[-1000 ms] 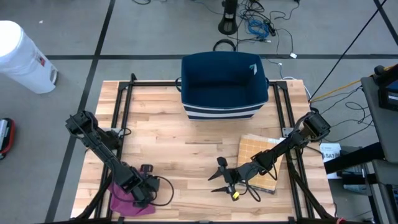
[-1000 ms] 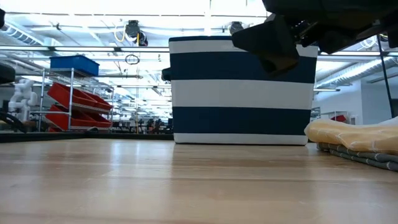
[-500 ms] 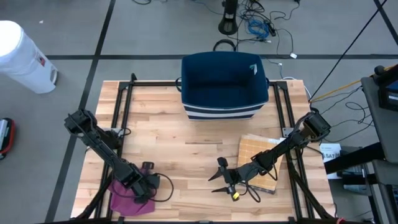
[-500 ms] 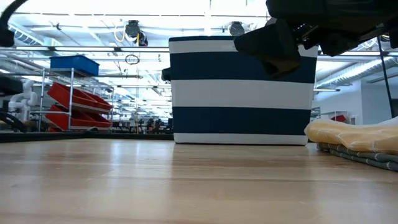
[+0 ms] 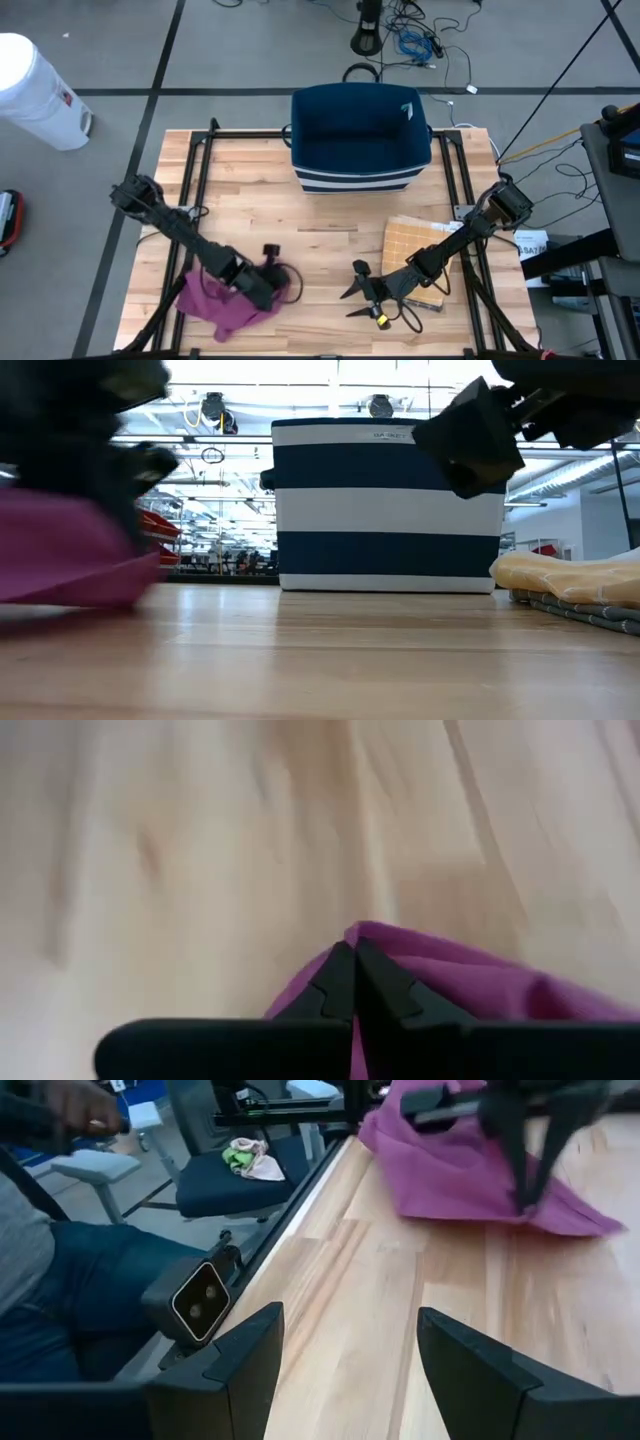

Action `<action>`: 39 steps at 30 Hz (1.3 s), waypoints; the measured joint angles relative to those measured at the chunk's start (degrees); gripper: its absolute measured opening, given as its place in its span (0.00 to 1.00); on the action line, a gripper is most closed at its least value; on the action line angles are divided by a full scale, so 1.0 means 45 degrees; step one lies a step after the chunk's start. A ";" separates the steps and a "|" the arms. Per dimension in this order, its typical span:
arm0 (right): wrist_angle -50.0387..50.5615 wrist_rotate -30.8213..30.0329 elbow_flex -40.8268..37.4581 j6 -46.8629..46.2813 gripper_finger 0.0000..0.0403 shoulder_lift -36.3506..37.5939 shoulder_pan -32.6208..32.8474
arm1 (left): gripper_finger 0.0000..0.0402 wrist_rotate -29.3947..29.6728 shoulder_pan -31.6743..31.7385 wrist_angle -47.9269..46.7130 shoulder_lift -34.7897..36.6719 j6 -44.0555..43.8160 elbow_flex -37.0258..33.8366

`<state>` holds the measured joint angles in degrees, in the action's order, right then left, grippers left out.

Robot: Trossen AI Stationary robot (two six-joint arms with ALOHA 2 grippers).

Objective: Fold towel
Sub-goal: Fold the purple towel

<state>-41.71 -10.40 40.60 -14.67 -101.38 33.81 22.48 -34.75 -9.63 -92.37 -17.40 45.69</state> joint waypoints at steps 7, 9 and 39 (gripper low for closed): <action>0.0205 -0.0055 0.0000 -0.0785 0.54 0.0000 0.0137 | 0.00 0.1016 0.1529 0.2770 0.0007 0.3866 0.0838; 0.0197 -0.0183 0.0000 -0.0821 0.54 0.0000 0.0139 | 0.00 0.1332 0.1754 0.2875 0.0017 0.4890 0.1436; 0.0412 -0.3723 0.0000 0.0411 0.54 0.0000 -0.0789 | 0.00 0.8268 -0.0176 0.0258 0.0022 1.3656 0.8801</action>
<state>-39.85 -27.15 40.60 -12.82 -101.38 30.26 59.69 -35.55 -8.46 -92.27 44.05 85.30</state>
